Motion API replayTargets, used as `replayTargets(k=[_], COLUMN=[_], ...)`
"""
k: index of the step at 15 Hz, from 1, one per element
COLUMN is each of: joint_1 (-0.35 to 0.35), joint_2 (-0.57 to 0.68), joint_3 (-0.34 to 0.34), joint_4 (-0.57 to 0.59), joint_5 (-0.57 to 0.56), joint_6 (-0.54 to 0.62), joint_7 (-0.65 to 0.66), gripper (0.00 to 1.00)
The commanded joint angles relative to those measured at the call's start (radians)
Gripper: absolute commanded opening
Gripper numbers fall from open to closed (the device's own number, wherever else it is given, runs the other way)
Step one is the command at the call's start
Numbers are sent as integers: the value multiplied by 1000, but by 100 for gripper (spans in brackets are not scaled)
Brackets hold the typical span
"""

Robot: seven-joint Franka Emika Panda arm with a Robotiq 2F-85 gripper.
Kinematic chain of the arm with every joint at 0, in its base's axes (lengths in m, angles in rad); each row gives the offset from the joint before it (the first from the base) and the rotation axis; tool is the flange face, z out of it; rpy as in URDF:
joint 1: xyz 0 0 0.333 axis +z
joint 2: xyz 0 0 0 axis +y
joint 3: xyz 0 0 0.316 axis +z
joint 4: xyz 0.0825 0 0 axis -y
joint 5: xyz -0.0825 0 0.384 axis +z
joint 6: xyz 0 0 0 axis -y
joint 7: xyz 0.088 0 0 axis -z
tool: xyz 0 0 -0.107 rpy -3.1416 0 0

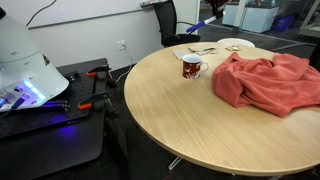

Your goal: Put the marker into the mug.

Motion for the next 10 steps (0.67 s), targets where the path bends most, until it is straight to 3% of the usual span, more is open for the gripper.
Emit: replayTargets(k=[1,5,10], joint_1=[4,-7,-58], joint_2=[8,33,55], joint_3=[1,34,129], joint_4=[7,16,26], joint_5=[19,73,314], joint_6=[-3,0,-7], joint_7=[-27,-127,-463], gripper=[3,3,3])
